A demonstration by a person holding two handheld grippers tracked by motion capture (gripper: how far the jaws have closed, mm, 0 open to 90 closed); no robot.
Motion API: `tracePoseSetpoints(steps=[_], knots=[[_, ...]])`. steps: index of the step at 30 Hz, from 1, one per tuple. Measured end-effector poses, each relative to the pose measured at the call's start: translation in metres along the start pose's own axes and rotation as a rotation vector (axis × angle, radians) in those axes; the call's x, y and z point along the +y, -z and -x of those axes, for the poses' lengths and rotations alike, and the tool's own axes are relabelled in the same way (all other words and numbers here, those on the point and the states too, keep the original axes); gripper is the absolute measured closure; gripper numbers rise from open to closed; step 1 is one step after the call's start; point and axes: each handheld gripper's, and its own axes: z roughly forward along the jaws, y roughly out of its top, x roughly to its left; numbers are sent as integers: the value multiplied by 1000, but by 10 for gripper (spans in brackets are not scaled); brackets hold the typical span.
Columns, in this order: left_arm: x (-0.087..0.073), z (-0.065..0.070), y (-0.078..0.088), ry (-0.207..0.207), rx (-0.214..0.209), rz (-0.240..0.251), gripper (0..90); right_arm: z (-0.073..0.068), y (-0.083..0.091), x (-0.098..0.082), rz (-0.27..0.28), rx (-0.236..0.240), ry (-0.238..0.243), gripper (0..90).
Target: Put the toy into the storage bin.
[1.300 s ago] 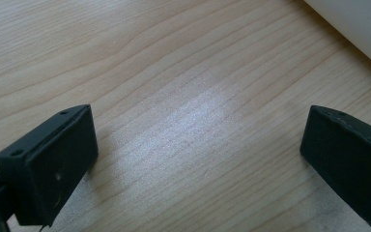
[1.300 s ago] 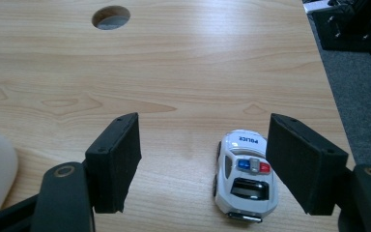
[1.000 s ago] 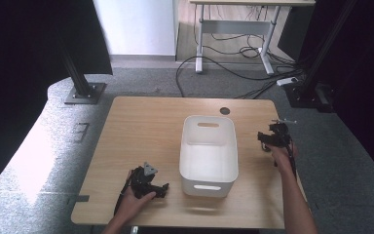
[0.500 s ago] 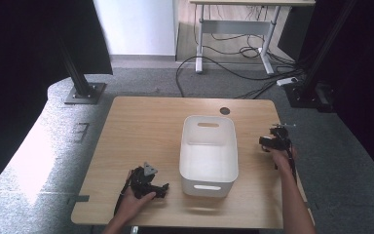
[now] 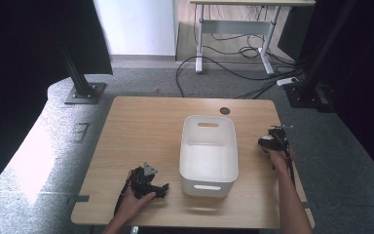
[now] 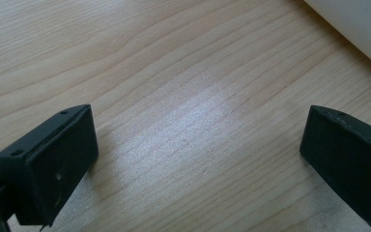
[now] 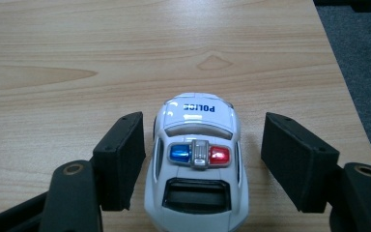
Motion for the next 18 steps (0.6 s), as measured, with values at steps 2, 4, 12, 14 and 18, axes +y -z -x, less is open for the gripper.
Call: tracePoseSetpoints(steps=[2,4,12,14,18], knots=[[0,0,0,0,0,0,0,0,0,0,-1,-3,-1,341],[0,0,0,0,0,0,0,0,-1,-1,-5,-12,-3,351],[0,0,0,0,0,0,0,-1,-2,0,17,4,4,466],[0,0,0,0,1,0,0,-2,-2,0,16,12,7,498],[0,0,0,0,1,0,0,-1,-1,0,12,19,9,501]])
